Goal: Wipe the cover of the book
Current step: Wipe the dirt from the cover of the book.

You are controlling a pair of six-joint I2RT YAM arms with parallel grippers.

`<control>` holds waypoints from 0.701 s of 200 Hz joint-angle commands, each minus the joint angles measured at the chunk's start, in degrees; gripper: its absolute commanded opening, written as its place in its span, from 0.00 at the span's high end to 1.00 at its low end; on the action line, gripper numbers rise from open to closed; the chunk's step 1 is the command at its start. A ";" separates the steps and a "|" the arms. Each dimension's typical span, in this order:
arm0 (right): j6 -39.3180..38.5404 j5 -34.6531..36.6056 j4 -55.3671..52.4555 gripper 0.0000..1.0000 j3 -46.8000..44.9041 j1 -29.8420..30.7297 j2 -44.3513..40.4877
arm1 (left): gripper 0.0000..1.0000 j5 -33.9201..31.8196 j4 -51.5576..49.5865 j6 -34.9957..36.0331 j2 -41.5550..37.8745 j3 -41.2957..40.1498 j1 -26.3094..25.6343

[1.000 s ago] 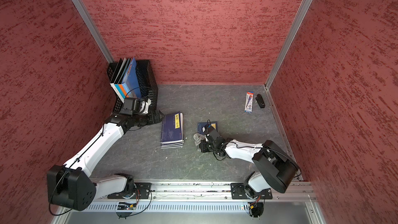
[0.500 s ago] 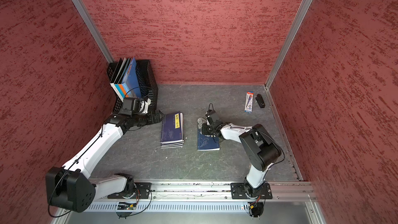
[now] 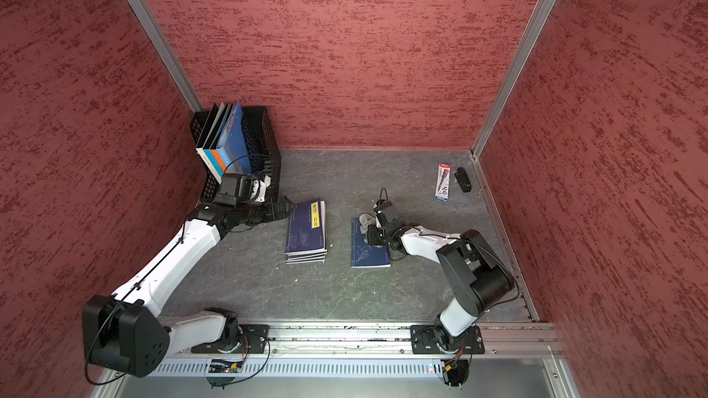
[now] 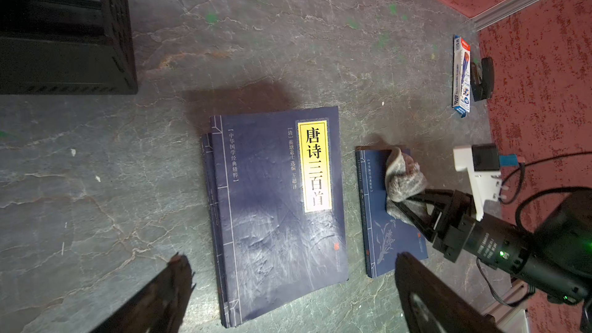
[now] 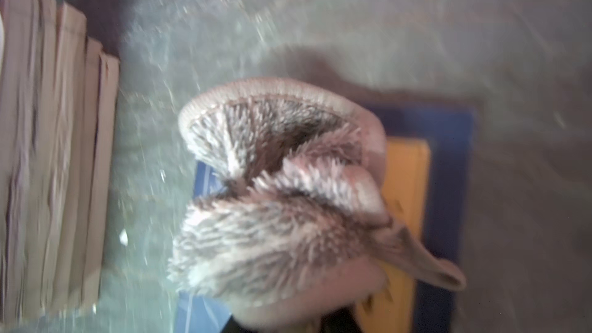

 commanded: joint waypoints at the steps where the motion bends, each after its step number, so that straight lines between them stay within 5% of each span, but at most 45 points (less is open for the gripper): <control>1: 3.80 2.00 -12.06 0.79 -5.88 1.55 -2.31 | 0.00 1.01 2.09 0.13 1.70 1.25 -0.31; 65: 9.10 0.09 -13.78 0.79 -11.36 6.23 -10.74 | 0.00 0.64 2.00 0.58 5.38 4.15 -1.85; 140: 2.47 3.76 -8.24 0.78 -0.52 3.70 2.57 | 0.00 -1.60 0.82 0.33 6.80 6.33 -5.59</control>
